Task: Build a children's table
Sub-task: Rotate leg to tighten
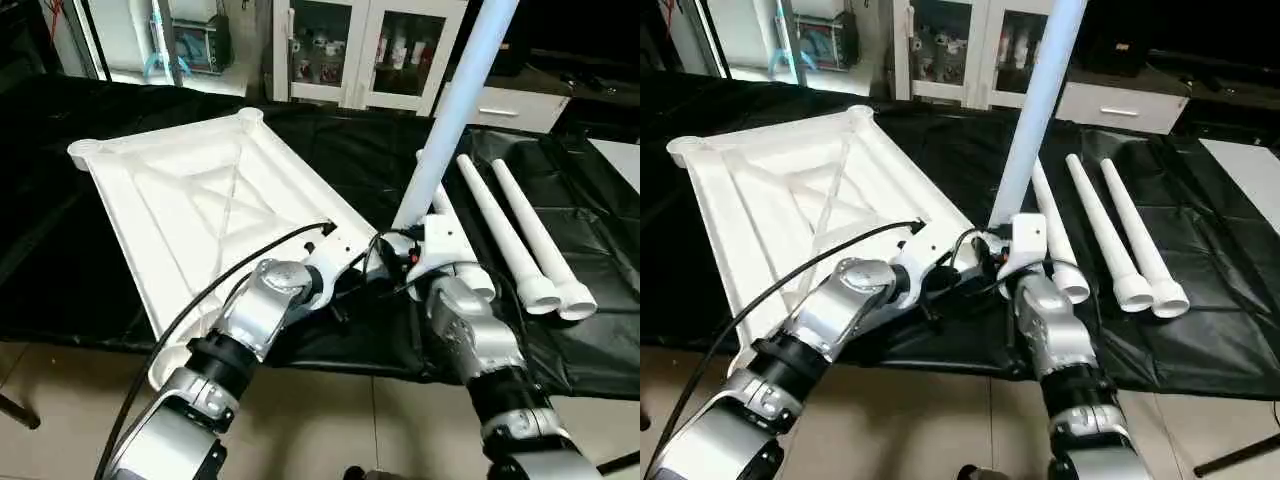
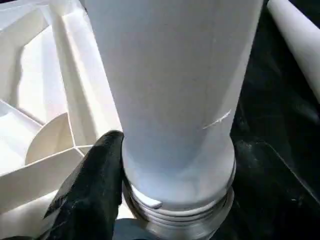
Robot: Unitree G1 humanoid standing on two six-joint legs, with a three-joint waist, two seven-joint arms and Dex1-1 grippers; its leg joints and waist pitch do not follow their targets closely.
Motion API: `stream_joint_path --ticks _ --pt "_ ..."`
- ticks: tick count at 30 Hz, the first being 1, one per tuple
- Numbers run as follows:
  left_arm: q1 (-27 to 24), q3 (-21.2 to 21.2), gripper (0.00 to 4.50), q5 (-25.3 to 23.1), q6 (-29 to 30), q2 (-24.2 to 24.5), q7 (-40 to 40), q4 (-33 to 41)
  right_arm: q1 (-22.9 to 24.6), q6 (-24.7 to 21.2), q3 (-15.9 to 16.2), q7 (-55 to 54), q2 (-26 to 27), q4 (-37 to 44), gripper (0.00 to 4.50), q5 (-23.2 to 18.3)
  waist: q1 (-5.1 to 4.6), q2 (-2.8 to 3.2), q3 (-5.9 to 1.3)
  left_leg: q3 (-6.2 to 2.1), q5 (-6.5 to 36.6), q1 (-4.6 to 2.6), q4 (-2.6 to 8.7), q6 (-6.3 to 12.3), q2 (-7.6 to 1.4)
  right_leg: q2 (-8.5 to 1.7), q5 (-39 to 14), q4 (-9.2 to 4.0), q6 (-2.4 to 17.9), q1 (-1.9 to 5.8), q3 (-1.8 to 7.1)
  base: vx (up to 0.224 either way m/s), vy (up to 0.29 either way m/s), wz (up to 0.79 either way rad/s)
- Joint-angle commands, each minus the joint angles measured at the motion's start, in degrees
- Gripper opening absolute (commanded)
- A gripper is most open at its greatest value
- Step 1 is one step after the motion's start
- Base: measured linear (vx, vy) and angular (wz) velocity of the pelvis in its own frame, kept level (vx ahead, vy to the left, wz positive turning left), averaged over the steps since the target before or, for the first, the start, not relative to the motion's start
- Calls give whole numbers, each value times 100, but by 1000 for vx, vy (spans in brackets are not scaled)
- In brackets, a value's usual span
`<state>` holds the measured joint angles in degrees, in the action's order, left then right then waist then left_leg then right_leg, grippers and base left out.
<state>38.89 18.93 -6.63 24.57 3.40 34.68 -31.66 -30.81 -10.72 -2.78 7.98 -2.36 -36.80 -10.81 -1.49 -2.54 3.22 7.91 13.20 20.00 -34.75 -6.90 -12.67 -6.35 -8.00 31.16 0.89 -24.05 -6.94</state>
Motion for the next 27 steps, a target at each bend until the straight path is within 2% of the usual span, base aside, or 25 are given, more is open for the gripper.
stream_joint_path --ticks 1,2,3,4,6,7,9,10,11,12,13,14,15,17,20,23,24,25,27 --pt "316 83 0 38 -308 -168 66 297 203 -258 29 -83 117 -565 268 59 39 31 -318 88 1589 91 577 214 15 -202 -2234 -321 777 324 204 0 0 0" --pt "312 78 0 43 -305 -162 55 292 207 -232 36 -48 116 -551 268 59 78 39 -342 125 1281 65 559 231 4 -189 -1842 -267 904 318 230 0 0 0" --pt "311 78 0 44 -305 -161 57 291 209 -227 39 -36 115 -546 268 58 83 35 -348 136 1191 68 555 249 2 -181 -1705 -241 948 324 237 58 -20 3" --pt "310 66 0 56 -319 -135 85 249 266 -72 105 190 95 -391 268 72 100 35 -362 173 1079 42 537 297 0 -169 -1593 -226 1041 299 247 66 -24 6" --pt "308 69 0 62 -336 -109 127 225 323 -16 101 386 94 -228 268 -6 115 26 -371 193 1035 25 517 323 7 -159 -1524 -214 1095 273 266 69 -26 7" --pt "295 76 0 65 -351 -87 158 222 376 -4 95 480 79 -86 303 -57 130 10 -387 202 888 45 502 374 19 -148 -1366 -169 1143 293 286 70 -25 5" --pt "263 92 0 53 -372 -49 199 231 465 56 104 559 19 129 338 -74 164 5 -445 190 284 90 464 494 28 -137 -730 -48 1252 356 303 64 -22 1" --pt "223 102 0 43 -409 -6 259 240 571 69 75 691 -45 417 340 -162 205 -12 -422 223 -1 82 430 677 50 -108 -269 -3 1408 333 327 0 0 0" --pt "223 102 0 43 -409 -6 259 240 571 69 75 691 -45 417 347 -162 205 -12 -422 223 -1 82 430 677 50 -108 -269 -3 1408 333 327 0 0 0" --pt "211 102 0 41 -420 6 273 244 602 75 69 722 -67 501 359 -176 222 -7 -446 229 -87 61 421 793 44 -119 -149 31 1514 340 336 0 0 0" --pt "172 113 0 45 -439 49 330 268 708 71 54 900 -128 784 372 -251 241 -17 -441 237 -172 72 418 909 42 -119 -156 32 1568 353 340 0 0 0" --pt "172 113 0 45 -439 49 330 268 708 71 54 900 -128 784 372 -251 252 -20 -427 244 -118 65 423 931 36 -119 -244 16 1555 348 343 0 0 0" --pt "131 128 0 54 -446 103 407 303 823 13 48 1105 -209 1112 388 -360 267 -3 -418 250 32 48 432 931 22 -126 -467 -9 1531 332 345 0 0 0" --pt "60 145 0 56 -476 196 541 356 1024 -109 60 1428 -379 1669 395 -516 282 -7 -406 254 165 52 442 898 12 -117 -634 -21 1464 337 350 0 0 0" --pt "-51 199 0 58 -536 370 788 426 1315 -337 168 2024 -751 2399 431 -739 334 -5 -407 253 333 52 457 777 3 -109 -848 -44 1318 334 359 0 0 0" --pt "-91 224 0 67 -548 438 891 456 1415 -417 237 2283 -912 2617 445 -801 358 -19 -399 263 418 66 459 747 4 -107 -912 -51 1243 333 373 0 0 0" --pt "-135 271 0 60 -602 533 1030 483 1503 -425 289 2523 -1108 2771 445 -808 358 -3 -402 264 494 57 460 691 3 -105 -1055 -71 1202 313 369 0 0 0" --pt "-187 334 0 50 -670 662 1211 520 1580 -462 333 2793 -1369 2902 445 -800 361 -18 -403 267 511 53 455 679 4 -104 -1077 -71 1197 316 370 0 0 0" --pt "-285 460 0 52 -755 897 1578 626 1670 -489 384 3191 -1806 3049 445 -741 383 1 -403 262 496 52 459 671 -7 -103 -1047 -58 1189 317 377 0 0 0"
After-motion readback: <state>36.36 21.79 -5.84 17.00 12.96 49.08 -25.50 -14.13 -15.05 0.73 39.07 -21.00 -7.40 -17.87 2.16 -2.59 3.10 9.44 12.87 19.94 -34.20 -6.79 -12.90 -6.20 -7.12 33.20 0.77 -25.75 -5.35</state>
